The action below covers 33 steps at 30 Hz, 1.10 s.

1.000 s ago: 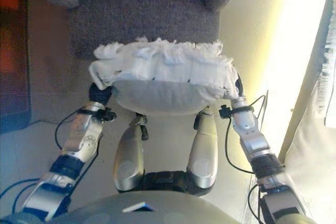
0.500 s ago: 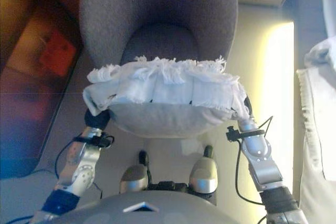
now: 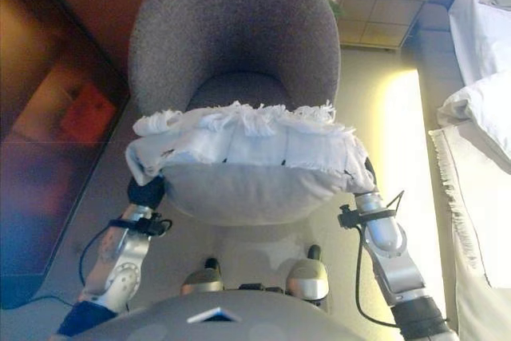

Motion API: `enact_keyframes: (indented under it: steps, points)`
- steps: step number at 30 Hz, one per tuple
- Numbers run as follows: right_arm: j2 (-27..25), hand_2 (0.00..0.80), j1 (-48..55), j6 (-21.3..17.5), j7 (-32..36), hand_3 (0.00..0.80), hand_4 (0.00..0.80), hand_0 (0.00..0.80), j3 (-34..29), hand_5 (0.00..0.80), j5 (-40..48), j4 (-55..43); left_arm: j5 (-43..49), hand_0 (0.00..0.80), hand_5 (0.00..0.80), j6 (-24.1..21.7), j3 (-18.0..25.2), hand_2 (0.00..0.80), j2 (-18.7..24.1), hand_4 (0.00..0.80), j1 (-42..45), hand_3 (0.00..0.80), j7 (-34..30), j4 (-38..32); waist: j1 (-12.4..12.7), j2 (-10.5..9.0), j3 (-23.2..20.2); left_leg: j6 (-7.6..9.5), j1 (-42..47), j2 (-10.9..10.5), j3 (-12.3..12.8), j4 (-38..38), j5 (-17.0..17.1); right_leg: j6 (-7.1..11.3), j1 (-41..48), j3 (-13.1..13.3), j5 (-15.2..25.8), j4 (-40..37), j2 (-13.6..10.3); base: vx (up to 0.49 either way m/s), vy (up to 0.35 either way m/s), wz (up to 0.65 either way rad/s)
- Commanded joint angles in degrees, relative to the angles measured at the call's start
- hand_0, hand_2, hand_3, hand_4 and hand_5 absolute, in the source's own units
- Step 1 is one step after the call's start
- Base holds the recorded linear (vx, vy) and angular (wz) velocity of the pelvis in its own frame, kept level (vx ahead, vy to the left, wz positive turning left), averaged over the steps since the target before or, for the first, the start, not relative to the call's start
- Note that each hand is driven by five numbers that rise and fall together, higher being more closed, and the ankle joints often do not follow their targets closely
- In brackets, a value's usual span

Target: Pick up the cushion and take it to the sofa

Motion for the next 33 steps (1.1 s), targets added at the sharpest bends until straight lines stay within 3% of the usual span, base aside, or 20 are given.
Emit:
enact_keyframes:
  steps: [1, 3, 4, 5, 7, 9, 10, 12, 14, 16, 19, 22, 33]
  points:
    - [2.2, 0.800, -9.7, -6.6, -0.3, 0.800, 0.800, 0.800, 4.4, 0.800, 1.0, -8.3, -1.9, 0.800, 0.800, -4.1, -2.3, 0.800, 1.3, 0.800, -8.9, 0.800, -0.8, -9.0, 1.6, -1.96, -0.8, -0.97, -2.3, 7.9, -1.8, 1.0, 2.3, 0.29, 2.9, -0.4, -8.3, 6.2, -2.8, -0.116, -0.229, -0.07]
    - [1.7, 0.800, -11.0, -5.8, -1.3, 0.800, 0.800, 0.800, 4.8, 0.800, -0.2, -8.1, -3.6, 0.800, 0.800, -2.4, -2.1, 0.800, 0.6, 0.800, -9.2, 0.800, -1.2, -9.0, 1.9, -1.43, 0.3, -2.23, -3.6, 10.3, -1.5, 3.0, 7.6, -1.17, 3.4, -0.7, -8.8, 5.9, -0.9, -0.143, -0.193, -0.06]
    - [1.3, 0.800, -10.9, -6.0, -1.6, 0.800, 0.800, 0.800, 4.3, 0.800, -0.4, -7.8, -3.4, 0.800, 0.800, -2.1, -2.3, 0.800, 0.2, 0.800, -9.1, 0.800, -2.7, -8.8, 1.6, -1.47, 1.1, -2.35, -5.5, 11.0, -0.2, 6.4, 9.9, -2.08, 3.5, -1.3, -8.9, 5.9, -0.1, -0.176, -0.205, -0.05]
    - [0.8, 0.800, -10.8, -6.2, -1.5, 0.800, 0.800, 0.800, 3.9, 0.800, -0.2, -7.8, -3.3, 0.800, 0.800, -2.1, -2.4, 0.800, 0.0, 0.800, -9.0, 0.800, -3.4, -8.7, 1.3, -1.54, 1.4, -2.30, -6.6, 11.1, 0.4, 8.7, 10.2, -2.61, 3.4, -1.9, -8.8, 5.8, 0.4, -0.220, -0.290, -0.01]
    - [-1.0, 0.800, -9.4, -7.5, -0.7, 0.800, 0.800, 0.800, 2.2, 0.800, 1.0, -8.4, -3.5, 0.800, 0.800, -1.9, -2.0, 0.800, -0.8, 0.800, -7.3, 0.800, -4.7, -9.4, 1.6, -2.64, 2.3, -0.88, -9.2, 6.9, -3.4, 15.8, 6.2, -3.69, 3.2, -1.7, -8.5, 5.6, 0.7, -0.151, -0.264, 0.13]
    - [-1.5, 0.800, -8.8, -9.0, 1.8, 0.800, 0.800, 0.800, 1.2, 0.800, 3.0, -8.5, -3.1, 0.800, 0.800, -2.4, -0.4, 0.800, -1.5, 0.800, -5.3, 0.800, -4.7, -10.8, 2.4, -3.27, 2.1, 1.38, -9.5, 0.0, -6.6, 17.0, 0.3, -3.78, 2.6, 0.0, -7.6, 4.5, 0.8, -0.051, -0.160, 0.07]
    - [-1.3, 0.800, -8.5, -9.4, 2.2, 0.800, 0.800, 0.800, 0.9, 0.800, 3.1, -8.6, -3.0, 0.800, 0.800, -2.5, 0.1, 0.800, -1.5, 0.800, -4.9, 0.800, -5.0, -11.1, 2.7, -3.26, 2.1, 1.78, -9.5, -1.4, -7.0, 17.0, -0.6, -3.74, 2.9, 0.5, -7.5, 4.1, 1.0, -0.034, -0.096, -0.26]
    - [-0.6, 0.800, -8.8, -9.6, 0.5, 0.800, 0.800, 0.800, 1.3, 0.800, 0.9, -9.3, -3.7, 0.800, 0.800, -2.4, 0.1, 0.800, -1.6, 0.800, -5.5, 0.800, -5.8, -11.5, 3.3, -2.83, 1.8, 3.39, -9.2, -6.3, -6.4, 13.2, -3.7, -3.15, 3.2, 0.5, -6.8, 2.4, 1.8, -0.055, 0.000, -0.38]
    - [0.7, 0.800, -10.1, -8.9, -1.1, 0.800, 0.800, 0.800, 2.6, 0.800, -1.3, -9.0, -3.5, 0.800, 0.800, -2.9, -1.0, 0.800, -1.7, 0.800, -7.1, 0.800, -4.8, -10.8, 3.2, -2.54, 1.1, 3.78, -6.6, -6.6, -6.6, 7.3, -3.4, -2.69, 3.4, 0.7, -6.1, 1.1, 2.1, -0.029, 0.089, -0.30]
    - [1.4, 0.800, -11.3, -8.5, -1.2, 0.800, 0.800, 0.800, 3.0, 0.800, -1.0, -8.4, -4.4, 0.800, 0.800, -2.9, -2.0, 0.800, -1.9, 0.800, -9.5, 0.800, -3.2, -10.0, 3.1, -2.79, 0.6, 4.63, -5.8, -8.2, -6.8, 5.7, -3.7, -2.28, 3.7, 0.3, -4.7, -0.5, 2.2, -0.030, 0.021, -0.11]
    - [2.7, 0.800, -11.7, -9.4, 1.8, 0.800, 0.800, 0.800, 3.4, 0.800, -1.1, -7.2, -1.1, 0.800, 0.800, -6.8, -4.3, 0.800, -2.9, 0.800, -12.8, 0.800, -1.1, -8.4, 2.8, -3.43, -1.0, 5.00, -4.0, -8.2, -5.9, 1.1, -3.3, -1.87, 3.8, 0.0, -4.0, -2.3, 2.3, -0.005, 0.001, 0.05]
    - [3.1, 0.800, -11.4, -7.5, 2.2, 0.800, 0.800, 0.800, 3.2, 0.800, -0.6, -8.3, -1.3, 0.800, 0.800, -5.3, -4.1, 0.800, -4.1, 0.800, -12.6, 0.800, 0.4, -7.7, 3.0, -3.88, -2.3, 5.84, -2.9, -8.9, -6.7, -0.2, -3.7, -1.90, 4.4, 0.0, -4.3, -2.2, 2.8, 0.049, -0.003, 0.03]
    - [5.0, 0.800, -10.1, -7.5, 4.0, 0.800, 0.800, 0.800, 1.9, 0.800, -0.4, -8.6, -1.3, 0.800, 0.800, -4.2, -1.8, 0.800, -3.8, 0.800, -10.3, 0.800, -2.2, -8.5, 3.3, -4.25, -3.2, 7.10, -2.3, -9.9, -6.9, -0.4, -4.4, -2.98, 5.3, 0.6, -5.6, -1.7, 4.1, 0.002, -0.001, 0.01]
